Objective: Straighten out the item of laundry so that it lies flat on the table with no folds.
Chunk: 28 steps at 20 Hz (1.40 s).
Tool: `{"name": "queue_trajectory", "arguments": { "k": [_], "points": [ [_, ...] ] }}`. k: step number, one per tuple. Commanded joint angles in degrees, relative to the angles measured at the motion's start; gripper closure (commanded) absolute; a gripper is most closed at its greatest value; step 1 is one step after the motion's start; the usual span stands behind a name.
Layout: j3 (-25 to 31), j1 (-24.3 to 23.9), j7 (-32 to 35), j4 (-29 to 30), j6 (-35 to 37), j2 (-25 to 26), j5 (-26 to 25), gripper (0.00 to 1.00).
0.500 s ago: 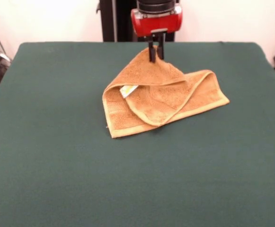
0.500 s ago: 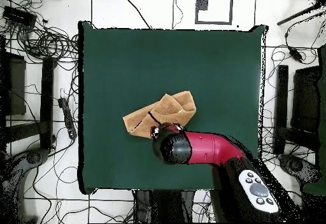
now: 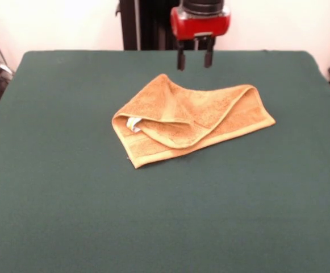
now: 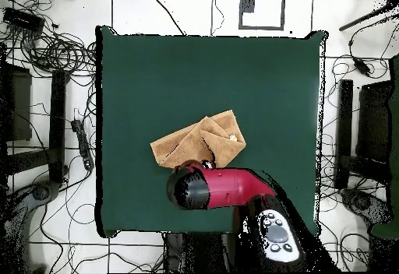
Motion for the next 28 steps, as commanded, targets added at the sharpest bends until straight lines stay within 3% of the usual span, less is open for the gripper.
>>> {"name": "queue_trajectory", "arguments": {
  "k": [1,8,12,16,19,23,28],
  "points": [
    [5.22,-2.31,-4.58,-2.08,2.94,2.91,-6.47,0.0],
    [7.87,-4.61,-4.9,-1.19,1.58,2.44,-11.58,0.0],
    [4.29,-3.54,2.22,-1.08,-2.61,3.04,-13.03,0.0],
    [-3.57,0.34,13.41,-1.44,-7.88,3.77,-10.58,0.0],
    [-6.92,3.58,16.63,-3.95,-7.87,3.78,-7.63,0.0],
    [-8.12,5.25,18.79,-5.41,-4.45,4.52,-2.17,0.0],
    [-7.5,5.6,17.12,-5.81,-3.77,4.79,1.12,0.0]
  ]
}}
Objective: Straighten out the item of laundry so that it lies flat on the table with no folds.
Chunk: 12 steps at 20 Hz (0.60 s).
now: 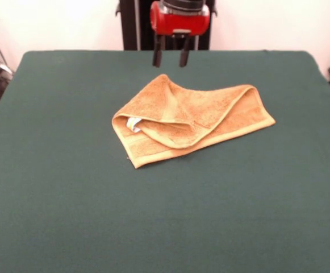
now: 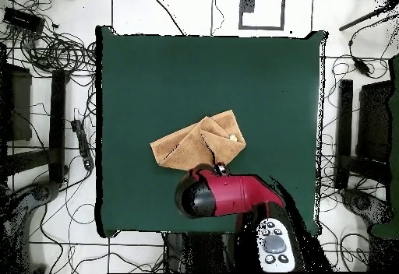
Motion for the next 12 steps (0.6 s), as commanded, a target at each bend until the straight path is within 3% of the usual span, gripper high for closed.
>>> {"name": "queue_trajectory", "arguments": {
  "k": [1,12],
  "points": [
    [0.3,2.2,15.28,-3.76,-0.01,4.41,6.86,0.0],
    [-2.15,5.73,18.09,-6.14,-2.51,8.25,15.26,0.0]
  ]
}}
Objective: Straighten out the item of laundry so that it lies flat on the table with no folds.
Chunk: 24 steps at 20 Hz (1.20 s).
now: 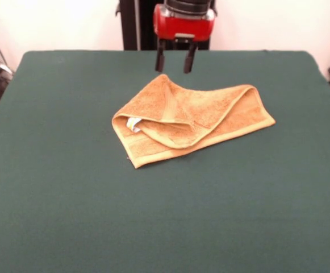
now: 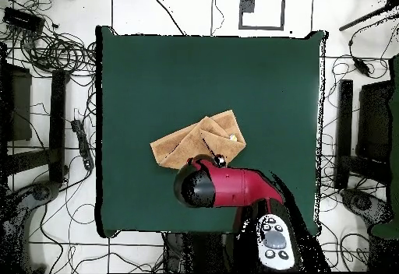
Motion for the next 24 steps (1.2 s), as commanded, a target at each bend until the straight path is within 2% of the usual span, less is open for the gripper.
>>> {"name": "queue_trajectory", "arguments": {
  "k": [1,7,11,20,24],
  "points": [
    [-0.56,4.66,18.29,-4.31,-2.79,7.31,8.55,0.0],
    [-0.95,5.09,16.64,-6.9,0.23,9.17,12.92,0.0],
    [1.54,4.09,11.4,-8.76,2.33,10.21,12.65,0.0],
    [1.92,4.43,10.13,-13.72,1.47,14.54,13.03,0.0],
    [1.47,4.55,9.57,-14.73,1.94,14.78,12.47,0.0]
  ]
}}
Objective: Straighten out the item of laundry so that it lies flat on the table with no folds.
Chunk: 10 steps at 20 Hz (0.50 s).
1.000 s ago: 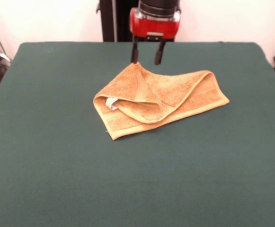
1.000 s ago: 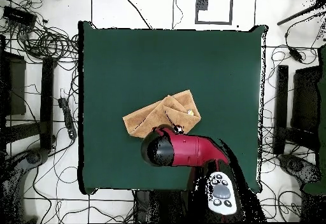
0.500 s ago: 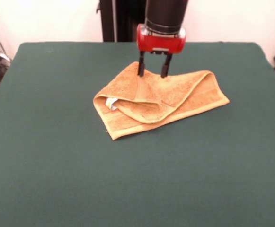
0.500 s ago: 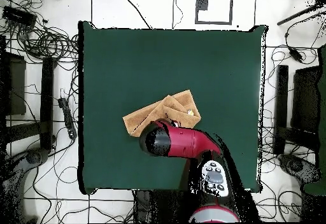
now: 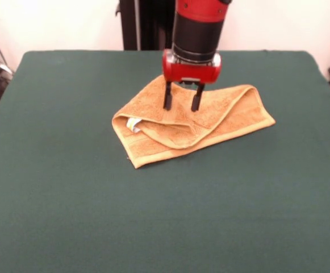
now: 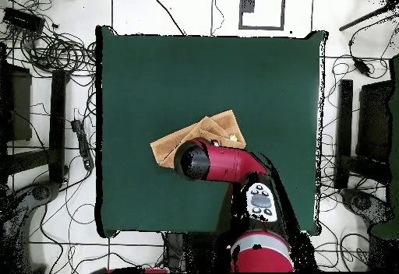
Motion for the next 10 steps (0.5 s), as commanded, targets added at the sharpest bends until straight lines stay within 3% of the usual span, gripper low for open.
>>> {"name": "queue_trajectory", "arguments": {
  "k": [1,10],
  "points": [
    [3.47,1.51,9.41,-5.28,1.92,3.1,2.66,0.0],
    [3.05,1.84,9.54,-6.02,-0.64,4.34,1.59,0.0]
  ]
}}
